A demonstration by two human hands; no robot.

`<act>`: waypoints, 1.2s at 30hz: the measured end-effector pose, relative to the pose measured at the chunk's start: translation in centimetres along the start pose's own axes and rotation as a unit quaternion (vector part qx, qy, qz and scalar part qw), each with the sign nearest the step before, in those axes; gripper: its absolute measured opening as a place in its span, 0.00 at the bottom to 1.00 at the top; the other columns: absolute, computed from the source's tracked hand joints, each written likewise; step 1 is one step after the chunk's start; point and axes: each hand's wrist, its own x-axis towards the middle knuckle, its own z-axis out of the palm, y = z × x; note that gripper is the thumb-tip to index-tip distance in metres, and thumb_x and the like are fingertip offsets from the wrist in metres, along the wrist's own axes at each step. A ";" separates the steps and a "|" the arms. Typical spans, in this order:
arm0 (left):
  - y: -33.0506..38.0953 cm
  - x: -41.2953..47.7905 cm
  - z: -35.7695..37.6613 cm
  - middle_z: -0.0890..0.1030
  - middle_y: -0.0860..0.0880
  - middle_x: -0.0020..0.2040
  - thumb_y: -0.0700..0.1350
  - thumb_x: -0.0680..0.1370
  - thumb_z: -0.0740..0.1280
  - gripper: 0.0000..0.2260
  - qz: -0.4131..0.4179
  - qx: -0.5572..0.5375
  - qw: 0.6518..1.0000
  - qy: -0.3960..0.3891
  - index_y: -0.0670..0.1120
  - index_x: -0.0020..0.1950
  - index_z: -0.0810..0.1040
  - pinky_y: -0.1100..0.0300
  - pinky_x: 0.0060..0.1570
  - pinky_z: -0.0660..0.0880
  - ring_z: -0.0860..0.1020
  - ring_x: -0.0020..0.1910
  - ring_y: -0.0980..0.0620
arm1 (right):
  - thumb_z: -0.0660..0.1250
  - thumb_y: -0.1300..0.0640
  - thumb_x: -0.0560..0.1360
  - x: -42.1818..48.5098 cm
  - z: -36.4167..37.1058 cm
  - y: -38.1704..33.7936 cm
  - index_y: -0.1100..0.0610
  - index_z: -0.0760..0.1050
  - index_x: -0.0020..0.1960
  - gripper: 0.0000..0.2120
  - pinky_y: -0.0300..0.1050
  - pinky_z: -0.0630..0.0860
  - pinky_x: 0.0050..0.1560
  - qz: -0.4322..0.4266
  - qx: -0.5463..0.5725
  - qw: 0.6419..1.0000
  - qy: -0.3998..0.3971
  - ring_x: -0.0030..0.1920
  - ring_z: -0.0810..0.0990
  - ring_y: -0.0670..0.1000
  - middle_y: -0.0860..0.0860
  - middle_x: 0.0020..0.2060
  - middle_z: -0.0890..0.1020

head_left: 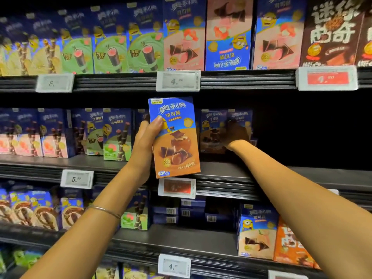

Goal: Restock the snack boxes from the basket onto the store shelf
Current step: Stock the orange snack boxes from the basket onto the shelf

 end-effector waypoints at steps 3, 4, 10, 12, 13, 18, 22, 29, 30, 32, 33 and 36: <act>0.0 -0.1 0.0 0.80 0.35 0.67 0.65 0.66 0.73 0.48 -0.006 0.000 1.000 -0.003 0.37 0.76 0.66 0.29 0.69 0.70 0.78 0.66 0.30 | 0.72 0.45 0.76 -1.0 -0.6 -0.9 0.57 0.71 0.70 0.28 0.58 0.76 0.65 0.033 0.011 0.999 0.002 0.65 0.77 0.64 0.61 0.66 0.78; 0.0 -0.1 0.1 0.80 0.35 0.67 0.65 0.66 0.73 0.48 -0.009 0.001 1.000 -0.003 0.37 0.76 0.66 0.29 0.69 0.71 0.79 0.66 0.31 | 0.72 0.45 0.75 -1.6 -1.0 -1.5 0.58 0.72 0.70 0.29 0.57 0.76 0.65 0.044 0.020 0.999 0.022 0.65 0.77 0.64 0.61 0.66 0.78; -0.1 -0.1 0.3 0.82 0.38 0.65 0.67 0.65 0.73 0.48 -0.013 0.007 1.000 0.007 0.39 0.76 0.67 0.30 0.67 0.73 0.81 0.64 0.33 | 0.67 0.34 0.66 -9.9 -4.8 -7.1 0.54 0.77 0.56 0.28 0.50 0.81 0.51 0.019 0.466 0.884 -0.026 0.54 0.83 0.56 0.53 0.55 0.83; -0.1 0.0 0.4 0.82 0.37 0.65 0.67 0.65 0.73 0.48 -0.010 0.008 1.000 0.016 0.39 0.76 0.67 0.30 0.67 0.73 0.81 0.64 0.32 | 0.69 0.33 0.69 -12.7 -5.5 -7.6 0.53 0.78 0.59 0.28 0.53 0.83 0.51 -0.041 0.496 0.859 -0.118 0.54 0.86 0.53 0.51 0.55 0.86; -0.1 0.0 0.4 0.82 0.37 0.65 0.68 0.66 0.73 0.48 -0.009 0.010 1.000 0.022 0.39 0.75 0.67 0.31 0.67 0.74 0.81 0.63 0.33 | 0.70 0.35 0.70 -13.8 -5.7 -7.7 0.52 0.78 0.59 0.26 0.53 0.84 0.51 -0.076 0.473 0.865 -0.150 0.52 0.87 0.50 0.49 0.53 0.87; -0.2 0.5 0.2 0.83 0.42 0.64 0.77 0.61 0.72 0.55 -0.008 0.047 0.998 0.044 0.43 0.77 0.67 0.35 0.65 0.77 0.84 0.61 0.38 | 0.77 0.53 0.74 -16.5 -5.8 -8.0 0.55 0.76 0.64 0.21 0.41 0.84 0.43 -0.145 0.390 0.899 -0.138 0.48 0.87 0.47 0.50 0.52 0.86; -0.4 1.0 0.0 0.84 0.46 0.63 0.86 0.60 0.57 0.56 0.000 0.119 0.991 0.066 0.48 0.74 0.70 0.43 0.62 0.80 0.86 0.58 0.47 | 0.76 0.55 0.75 -16.4 -6.4 -7.7 0.56 0.76 0.62 0.18 0.44 0.85 0.44 -0.134 0.389 0.900 -0.140 0.47 0.87 0.47 0.48 0.49 0.86; -2.0 2.8 -1.2 0.84 0.46 0.61 0.67 0.78 0.69 0.40 -0.005 0.142 0.980 0.140 0.43 0.80 0.61 0.55 0.37 0.84 0.88 0.47 0.52 | 0.75 0.57 0.76 -14.0 -7.3 -4.8 0.55 0.78 0.60 0.15 0.51 0.85 0.47 -0.069 0.412 0.903 -0.105 0.48 0.88 0.50 0.50 0.49 0.88; -2.1 3.0 -1.3 0.84 0.46 0.61 0.66 0.78 0.69 0.40 -0.002 0.143 0.979 0.144 0.43 0.80 0.61 0.57 0.36 0.83 0.88 0.46 0.53 | 0.75 0.58 0.76 -13.3 -7.5 -4.1 0.54 0.78 0.59 0.14 0.53 0.85 0.48 -0.058 0.414 0.903 -0.099 0.47 0.88 0.51 0.51 0.48 0.88; -2.2 3.1 -1.3 0.86 0.47 0.56 0.65 0.79 0.68 0.37 -0.001 0.136 0.979 0.152 0.43 0.78 0.63 0.58 0.35 0.83 0.88 0.45 0.53 | 0.75 0.60 0.75 -11.9 -7.7 -2.6 0.53 0.80 0.53 0.09 0.51 0.85 0.46 -0.036 0.420 0.904 -0.077 0.44 0.88 0.50 0.52 0.46 0.88; -2.2 3.1 -1.2 0.87 0.47 0.53 0.65 0.79 0.68 0.34 -0.001 0.129 0.980 0.154 0.43 0.75 0.66 0.57 0.35 0.83 0.88 0.45 0.53 | 0.75 0.62 0.74 -11.0 -7.8 -1.7 0.53 0.80 0.49 0.07 0.46 0.84 0.42 -0.029 0.405 0.912 -0.050 0.40 0.88 0.48 0.52 0.43 0.88; -2.4 3.3 -1.0 0.88 0.50 0.47 0.65 0.79 0.68 0.22 0.006 0.120 0.980 0.157 0.48 0.61 0.71 0.59 0.33 0.82 0.88 0.43 0.53 | 0.78 0.62 0.72 -7.9 -7.7 1.3 0.52 0.79 0.46 0.10 0.45 0.83 0.42 -0.010 0.308 0.950 0.052 0.40 0.86 0.50 0.52 0.43 0.86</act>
